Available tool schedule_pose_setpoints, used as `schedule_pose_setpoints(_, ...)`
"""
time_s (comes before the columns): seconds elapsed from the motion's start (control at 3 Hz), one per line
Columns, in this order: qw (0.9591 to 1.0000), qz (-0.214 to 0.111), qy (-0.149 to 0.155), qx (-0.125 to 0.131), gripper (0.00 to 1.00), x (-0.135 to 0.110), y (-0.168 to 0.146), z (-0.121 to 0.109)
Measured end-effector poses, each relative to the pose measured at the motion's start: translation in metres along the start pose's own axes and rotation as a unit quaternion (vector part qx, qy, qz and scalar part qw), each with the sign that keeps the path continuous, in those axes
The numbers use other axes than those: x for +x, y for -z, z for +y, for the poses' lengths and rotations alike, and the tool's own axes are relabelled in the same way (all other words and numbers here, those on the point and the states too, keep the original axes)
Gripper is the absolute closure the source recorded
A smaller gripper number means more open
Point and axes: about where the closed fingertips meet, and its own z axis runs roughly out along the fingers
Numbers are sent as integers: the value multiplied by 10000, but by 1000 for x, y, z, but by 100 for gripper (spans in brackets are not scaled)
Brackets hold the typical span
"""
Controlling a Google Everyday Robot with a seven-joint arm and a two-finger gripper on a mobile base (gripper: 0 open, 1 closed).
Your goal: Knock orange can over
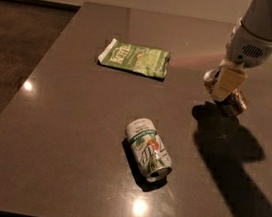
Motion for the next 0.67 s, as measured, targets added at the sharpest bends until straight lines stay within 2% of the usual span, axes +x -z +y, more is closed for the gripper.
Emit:
schedule_pose_setpoints(0.33, 9997, 11, 176, -164, 0, -3, -8, 14)
schedule_pose_setpoints(0.67, 9997, 9, 180, -170, 0, -3, -8, 14)
